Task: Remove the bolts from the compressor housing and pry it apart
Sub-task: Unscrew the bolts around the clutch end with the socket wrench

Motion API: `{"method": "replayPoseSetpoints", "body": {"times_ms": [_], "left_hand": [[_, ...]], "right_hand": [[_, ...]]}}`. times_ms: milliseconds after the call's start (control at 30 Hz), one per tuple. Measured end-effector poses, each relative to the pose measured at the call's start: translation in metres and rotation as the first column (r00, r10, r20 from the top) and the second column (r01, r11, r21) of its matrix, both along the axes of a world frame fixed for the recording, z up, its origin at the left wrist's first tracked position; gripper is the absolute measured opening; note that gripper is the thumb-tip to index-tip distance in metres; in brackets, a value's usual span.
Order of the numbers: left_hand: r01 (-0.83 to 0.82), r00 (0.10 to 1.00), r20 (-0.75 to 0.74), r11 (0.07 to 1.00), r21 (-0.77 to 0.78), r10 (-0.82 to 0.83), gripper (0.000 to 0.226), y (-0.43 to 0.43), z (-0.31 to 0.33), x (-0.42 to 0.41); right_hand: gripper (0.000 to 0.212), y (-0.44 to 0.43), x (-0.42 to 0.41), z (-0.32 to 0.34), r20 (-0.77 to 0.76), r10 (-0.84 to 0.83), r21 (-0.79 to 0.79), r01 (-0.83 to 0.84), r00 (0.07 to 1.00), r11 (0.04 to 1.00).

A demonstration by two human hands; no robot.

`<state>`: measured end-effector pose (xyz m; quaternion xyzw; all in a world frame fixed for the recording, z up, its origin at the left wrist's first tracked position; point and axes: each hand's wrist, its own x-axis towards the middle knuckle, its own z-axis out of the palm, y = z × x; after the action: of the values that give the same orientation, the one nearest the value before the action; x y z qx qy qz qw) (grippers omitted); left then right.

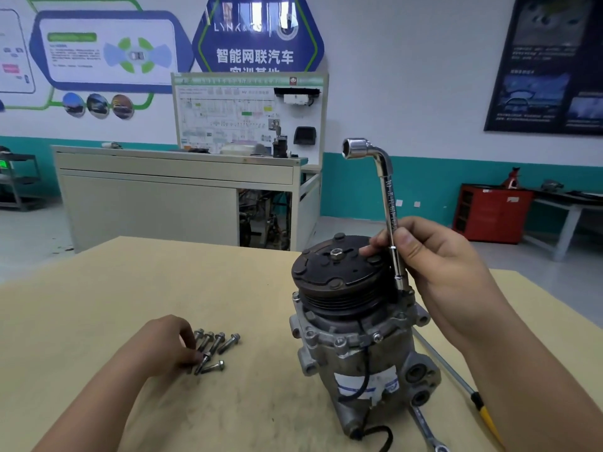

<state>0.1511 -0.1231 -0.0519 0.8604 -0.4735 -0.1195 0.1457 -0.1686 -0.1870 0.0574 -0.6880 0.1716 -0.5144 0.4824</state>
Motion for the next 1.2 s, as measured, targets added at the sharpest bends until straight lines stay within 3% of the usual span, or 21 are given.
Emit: {"method": "replayPoseSetpoints", "body": {"times_ms": [167, 233, 300, 400, 533, 633, 833, 1000, 1200], "left_hand": [[-0.028, 1.000, -0.012, 0.997, -0.076, 0.027, 0.018, 0.001, 0.002, 0.000], [-0.056, 0.998, -0.009, 0.968, -0.244, 0.056, 0.015, 0.000, 0.006, -0.008], [-0.070, 0.997, -0.002, 0.855, -0.514, 0.081, 0.013, -0.001, 0.014, -0.025], [0.044, 0.996, -0.010, 0.611, -0.791, -0.085, 0.012, -0.002, 0.027, -0.064], [0.263, 0.945, 0.153, 0.394, -0.881, -0.287, 0.008, -0.004, 0.053, -0.111], [0.325, 0.902, 0.202, 0.293, -0.899, -0.381, 0.012, -0.007, 0.082, -0.134], [0.312, 0.824, 0.086, 0.321, -0.894, -0.560, 0.012, -0.025, 0.124, -0.166], [0.205, 0.733, -0.118, 0.383, -0.901, -0.670, 0.011, -0.039, 0.128, -0.173], [0.254, 0.701, -0.153, 0.445, -0.859, -0.696, 0.060, -0.045, 0.118, -0.166]], "right_hand": [[0.019, -0.002, -0.002, 0.000, 0.038, 0.050, 0.036, -0.052, 0.998, 0.998], [0.019, -0.003, -0.003, 0.001, 0.075, 0.077, 0.063, -0.081, 0.994, 0.995], [0.019, -0.003, -0.003, 0.002, 0.112, 0.081, 0.084, -0.090, 0.990, 0.992], [0.020, -0.003, -0.004, 0.002, 0.185, 0.051, 0.111, -0.072, 0.981, 0.991], [0.023, -0.004, -0.008, 0.005, 0.147, -0.065, 0.068, 0.055, 0.987, 0.996], [0.028, -0.009, -0.015, 0.008, 0.060, -0.166, 0.027, 0.165, 0.984, 0.986], [0.011, -0.011, -0.014, 0.007, 0.022, -0.176, 0.028, 0.176, 0.984, 0.984], [0.013, -0.012, -0.012, 0.005, 0.019, -0.170, 0.010, 0.170, 0.985, 0.985], [0.010, -0.018, -0.011, 0.001, 0.031, -0.200, 0.013, 0.199, 0.979, 0.980]]}}
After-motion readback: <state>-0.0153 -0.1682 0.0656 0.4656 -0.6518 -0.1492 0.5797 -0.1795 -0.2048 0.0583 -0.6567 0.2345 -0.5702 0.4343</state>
